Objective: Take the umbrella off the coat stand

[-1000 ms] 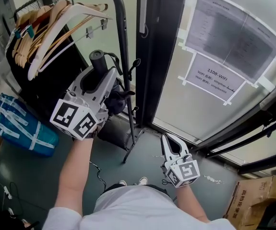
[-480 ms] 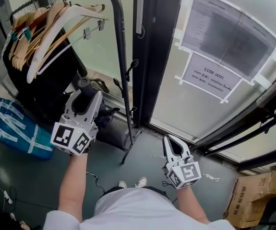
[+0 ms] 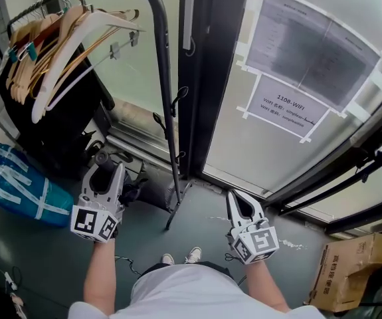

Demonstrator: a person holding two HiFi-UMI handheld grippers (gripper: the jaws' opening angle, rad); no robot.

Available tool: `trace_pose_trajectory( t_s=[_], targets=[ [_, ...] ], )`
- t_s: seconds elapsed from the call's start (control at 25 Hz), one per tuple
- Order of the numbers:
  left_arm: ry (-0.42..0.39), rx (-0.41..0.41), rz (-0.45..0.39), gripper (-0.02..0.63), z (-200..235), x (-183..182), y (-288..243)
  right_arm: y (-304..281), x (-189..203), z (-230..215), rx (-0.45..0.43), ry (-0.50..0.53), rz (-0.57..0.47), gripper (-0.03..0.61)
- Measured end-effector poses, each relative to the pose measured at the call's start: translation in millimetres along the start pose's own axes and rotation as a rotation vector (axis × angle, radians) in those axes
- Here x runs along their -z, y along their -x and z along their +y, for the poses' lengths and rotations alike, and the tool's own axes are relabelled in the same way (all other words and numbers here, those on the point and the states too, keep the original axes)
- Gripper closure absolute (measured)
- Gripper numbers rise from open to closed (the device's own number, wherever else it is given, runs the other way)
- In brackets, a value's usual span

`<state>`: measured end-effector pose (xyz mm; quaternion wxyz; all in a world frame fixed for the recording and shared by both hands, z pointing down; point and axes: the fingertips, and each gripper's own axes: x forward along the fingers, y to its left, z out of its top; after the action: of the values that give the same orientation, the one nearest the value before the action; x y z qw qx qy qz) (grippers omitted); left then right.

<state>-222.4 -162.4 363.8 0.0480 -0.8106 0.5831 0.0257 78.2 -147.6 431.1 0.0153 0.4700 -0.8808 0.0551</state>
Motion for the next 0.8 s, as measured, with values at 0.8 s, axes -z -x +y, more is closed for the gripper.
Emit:
trace_pose_trajectory(
  t_s=[0.8],
  targets=[
    [0.049, -0.128, 0.096, 0.457, 7.0, 72.5, 96.4, 8.8, -9.9, -27.2, 0.107, 0.010, -0.005, 0.560]
  ],
)
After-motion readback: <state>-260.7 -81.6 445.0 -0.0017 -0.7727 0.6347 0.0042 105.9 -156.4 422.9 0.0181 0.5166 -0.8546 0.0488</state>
